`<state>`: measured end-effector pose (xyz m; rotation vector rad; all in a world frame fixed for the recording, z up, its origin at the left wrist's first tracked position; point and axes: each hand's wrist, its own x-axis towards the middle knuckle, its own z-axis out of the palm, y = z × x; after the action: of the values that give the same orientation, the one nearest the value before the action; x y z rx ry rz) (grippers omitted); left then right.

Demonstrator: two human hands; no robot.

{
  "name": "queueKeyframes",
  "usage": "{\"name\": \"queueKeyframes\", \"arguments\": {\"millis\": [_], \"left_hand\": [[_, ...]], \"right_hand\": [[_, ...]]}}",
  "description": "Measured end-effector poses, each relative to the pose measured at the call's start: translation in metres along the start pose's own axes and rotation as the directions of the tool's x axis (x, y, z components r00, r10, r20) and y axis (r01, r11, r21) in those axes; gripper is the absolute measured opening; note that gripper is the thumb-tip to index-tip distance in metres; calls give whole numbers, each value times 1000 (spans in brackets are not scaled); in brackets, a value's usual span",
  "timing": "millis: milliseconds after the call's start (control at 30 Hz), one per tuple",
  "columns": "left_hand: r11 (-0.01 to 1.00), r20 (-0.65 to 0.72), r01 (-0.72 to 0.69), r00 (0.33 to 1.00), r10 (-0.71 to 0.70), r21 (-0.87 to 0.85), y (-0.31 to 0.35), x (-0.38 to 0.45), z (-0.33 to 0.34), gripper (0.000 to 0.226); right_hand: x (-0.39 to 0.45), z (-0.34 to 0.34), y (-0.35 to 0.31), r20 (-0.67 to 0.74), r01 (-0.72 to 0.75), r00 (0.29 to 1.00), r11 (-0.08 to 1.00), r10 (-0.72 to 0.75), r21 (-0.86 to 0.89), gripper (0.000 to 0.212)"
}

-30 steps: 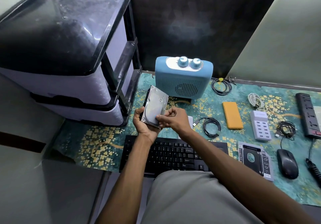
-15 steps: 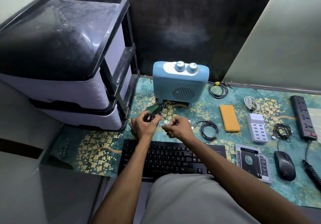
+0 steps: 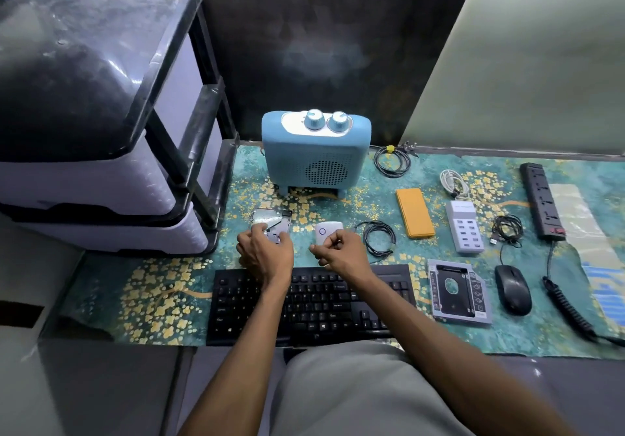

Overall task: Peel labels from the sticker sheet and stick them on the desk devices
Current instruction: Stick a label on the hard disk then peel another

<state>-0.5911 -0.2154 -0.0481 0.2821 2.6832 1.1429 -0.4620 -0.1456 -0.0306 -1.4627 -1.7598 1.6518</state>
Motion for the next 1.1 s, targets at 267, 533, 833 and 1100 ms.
{"name": "queueKeyframes", "arguments": {"millis": [267,533,833,1100], "left_hand": [[996,65,-44,997,50,-83,24,-60,33,24],[986,56,-164,985,164,-2,65,-144,92,23],[920,339,-389,859,383,-55,163,-307,216,26],[920,783,-309,498,372,-240,222,-417,272,26]], "right_hand": [[-26,-53,46,-199,-41,979,999,45,23,32],[-34,-156,79,-307,-4,950,990,47,138,33],[-47,-366,149,-591,-23,798,987,115,161,34],[-75,-485,222,-814,-104,420,912,402,397,21]]}}
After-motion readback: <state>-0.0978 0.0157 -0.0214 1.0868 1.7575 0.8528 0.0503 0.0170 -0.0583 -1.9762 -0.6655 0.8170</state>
